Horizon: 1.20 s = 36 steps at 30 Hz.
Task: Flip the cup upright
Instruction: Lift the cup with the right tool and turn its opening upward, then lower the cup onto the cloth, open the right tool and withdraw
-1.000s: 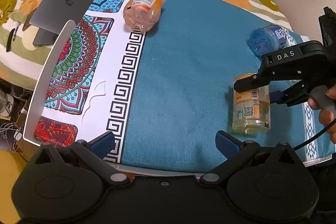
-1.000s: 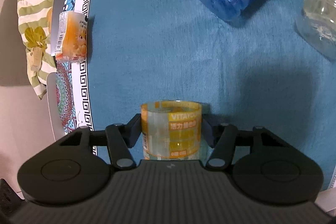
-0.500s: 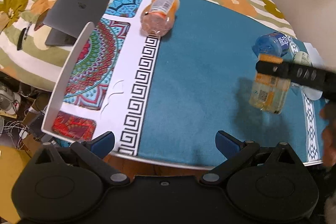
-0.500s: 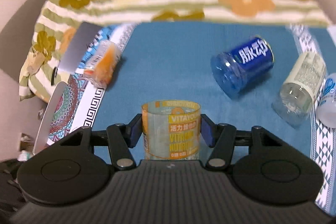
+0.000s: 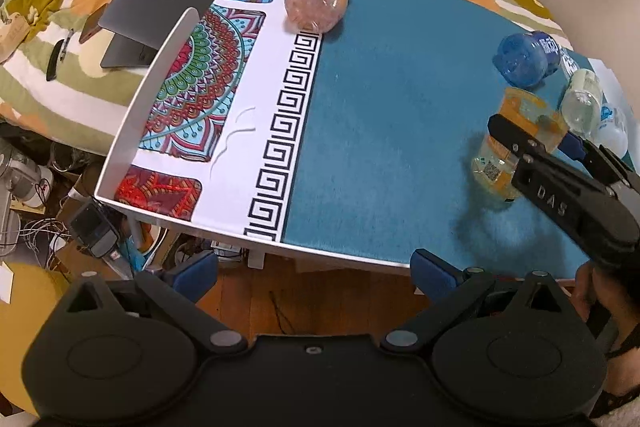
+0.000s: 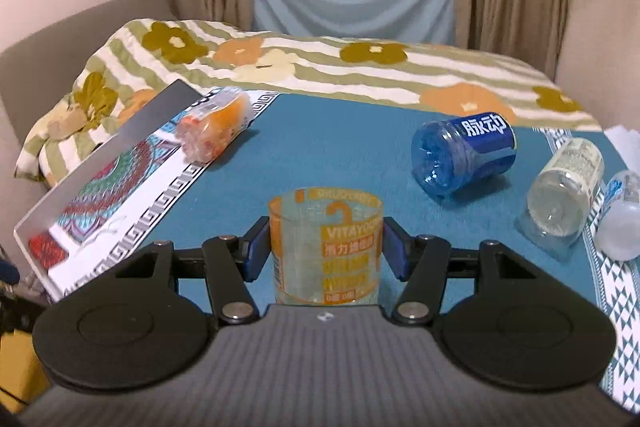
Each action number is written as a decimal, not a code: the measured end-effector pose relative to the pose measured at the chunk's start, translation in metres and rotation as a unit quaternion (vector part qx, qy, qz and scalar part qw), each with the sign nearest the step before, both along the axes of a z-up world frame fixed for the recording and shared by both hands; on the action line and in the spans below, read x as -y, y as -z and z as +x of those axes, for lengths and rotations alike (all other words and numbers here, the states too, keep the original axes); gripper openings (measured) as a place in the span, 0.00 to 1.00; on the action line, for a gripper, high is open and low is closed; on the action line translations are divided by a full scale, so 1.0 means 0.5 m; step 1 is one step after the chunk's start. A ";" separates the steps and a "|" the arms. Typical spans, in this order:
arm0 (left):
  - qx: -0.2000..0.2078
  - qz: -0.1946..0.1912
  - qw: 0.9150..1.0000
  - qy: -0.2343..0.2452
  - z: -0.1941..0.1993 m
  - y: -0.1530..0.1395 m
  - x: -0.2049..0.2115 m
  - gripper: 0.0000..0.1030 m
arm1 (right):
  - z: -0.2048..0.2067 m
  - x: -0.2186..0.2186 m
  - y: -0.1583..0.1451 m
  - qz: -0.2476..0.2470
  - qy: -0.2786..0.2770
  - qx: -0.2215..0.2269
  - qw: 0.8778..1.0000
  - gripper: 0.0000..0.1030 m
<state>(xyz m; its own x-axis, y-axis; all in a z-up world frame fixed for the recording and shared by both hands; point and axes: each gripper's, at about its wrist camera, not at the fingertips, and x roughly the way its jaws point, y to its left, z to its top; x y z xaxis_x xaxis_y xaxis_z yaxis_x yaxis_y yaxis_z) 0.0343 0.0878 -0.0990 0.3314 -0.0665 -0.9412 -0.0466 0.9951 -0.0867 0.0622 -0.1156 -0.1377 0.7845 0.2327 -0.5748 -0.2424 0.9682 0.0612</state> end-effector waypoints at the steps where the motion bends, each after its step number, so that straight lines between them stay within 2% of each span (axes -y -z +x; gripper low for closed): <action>1: 0.000 -0.001 1.000 0.001 -0.001 0.001 0.003 1.00 | -0.008 0.000 0.001 -0.004 -0.003 0.002 1.000 0.71; 19: 0.000 0.000 1.000 0.008 -0.001 -0.003 0.036 1.00 | -0.045 0.010 0.003 -0.004 -0.012 -0.018 1.000 0.73; 21: 0.000 0.000 1.000 0.007 -0.001 -0.003 0.038 1.00 | -0.042 0.009 0.003 -0.004 -0.012 -0.021 1.000 0.76; 24: 0.000 0.000 1.000 0.006 -0.001 -0.003 0.040 1.00 | -0.041 0.009 0.006 -0.008 0.001 -0.022 1.000 0.92; 25: 0.000 0.000 1.000 0.006 -0.001 -0.003 0.036 1.00 | -0.041 0.010 0.007 -0.008 0.005 -0.021 1.000 1.00; 31: 0.001 -0.001 1.000 0.006 -0.003 -0.008 0.036 1.00 | -0.036 0.008 0.014 -0.018 0.010 -0.037 0.999 1.00; 36: 0.013 0.001 1.000 0.008 -0.008 -0.038 0.041 1.00 | -0.041 0.015 -0.004 -0.017 0.011 -0.044 0.999 1.00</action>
<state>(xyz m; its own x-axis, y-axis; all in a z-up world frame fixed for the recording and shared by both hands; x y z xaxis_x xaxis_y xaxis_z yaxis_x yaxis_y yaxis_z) 0.0301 0.0672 -0.0801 0.3545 -0.0704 -0.9324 -0.0286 0.9959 -0.0861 0.0419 -0.1232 -0.1359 0.7350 0.1954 -0.6493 -0.2163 0.9751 0.0486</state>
